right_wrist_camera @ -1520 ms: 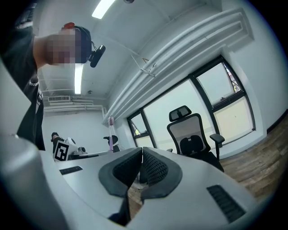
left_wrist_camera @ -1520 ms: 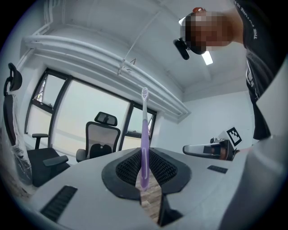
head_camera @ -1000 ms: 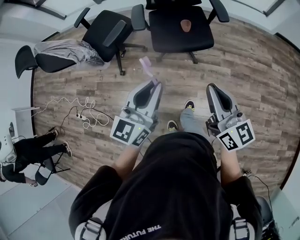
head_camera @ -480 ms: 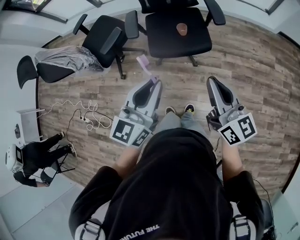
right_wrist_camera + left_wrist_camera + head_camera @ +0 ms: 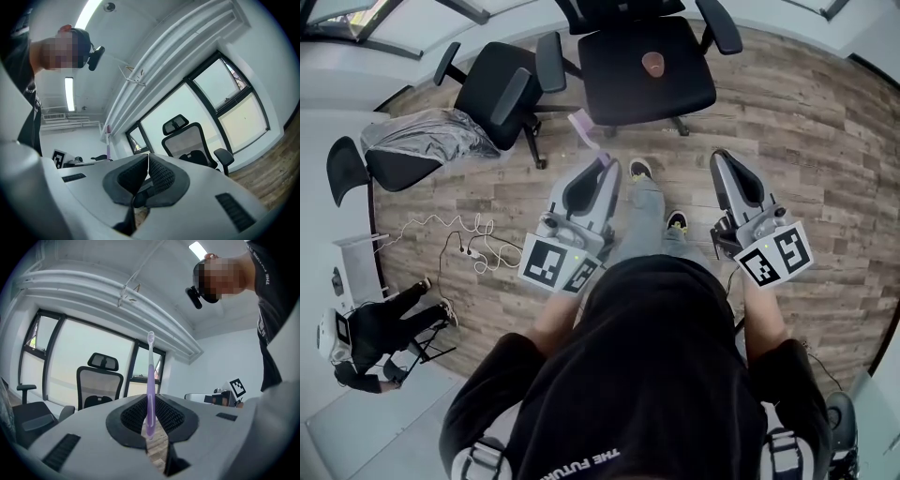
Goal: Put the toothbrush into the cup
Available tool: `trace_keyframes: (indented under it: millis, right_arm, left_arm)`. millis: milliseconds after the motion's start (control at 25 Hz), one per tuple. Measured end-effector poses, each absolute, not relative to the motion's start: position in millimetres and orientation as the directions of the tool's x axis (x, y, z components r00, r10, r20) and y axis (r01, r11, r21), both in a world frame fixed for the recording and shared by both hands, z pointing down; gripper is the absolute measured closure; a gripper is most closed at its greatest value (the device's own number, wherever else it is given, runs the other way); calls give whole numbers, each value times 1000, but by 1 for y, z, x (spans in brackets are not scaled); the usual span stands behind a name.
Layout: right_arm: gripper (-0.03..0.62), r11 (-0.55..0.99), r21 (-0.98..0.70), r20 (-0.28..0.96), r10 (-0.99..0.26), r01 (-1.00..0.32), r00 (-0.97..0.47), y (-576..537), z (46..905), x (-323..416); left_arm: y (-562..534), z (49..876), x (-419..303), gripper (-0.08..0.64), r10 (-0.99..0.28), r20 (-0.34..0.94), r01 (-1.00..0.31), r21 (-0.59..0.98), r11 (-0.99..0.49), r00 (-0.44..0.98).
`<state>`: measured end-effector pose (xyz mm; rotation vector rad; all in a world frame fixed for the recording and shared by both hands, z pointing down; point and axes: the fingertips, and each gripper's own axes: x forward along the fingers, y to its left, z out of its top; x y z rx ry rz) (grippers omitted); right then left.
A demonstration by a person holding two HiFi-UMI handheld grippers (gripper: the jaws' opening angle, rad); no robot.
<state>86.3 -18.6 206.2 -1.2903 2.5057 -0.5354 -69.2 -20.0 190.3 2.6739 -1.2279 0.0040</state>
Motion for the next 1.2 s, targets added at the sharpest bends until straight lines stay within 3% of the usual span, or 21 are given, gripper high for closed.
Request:
trace_keyframes:
  millis: [920,1200]
  right_arm:
    - [571,567,-350,82,-774,-746,-628,-284,231,-8]
    - [571,547,-349,112,-782,-761,-613,-323,241,-17]
  left_arm:
    - [-286,228,-130,492,-704,63,-693,252,-675,708]
    - [-338,246,-139,493,-693,27,-637,421,-646,721]
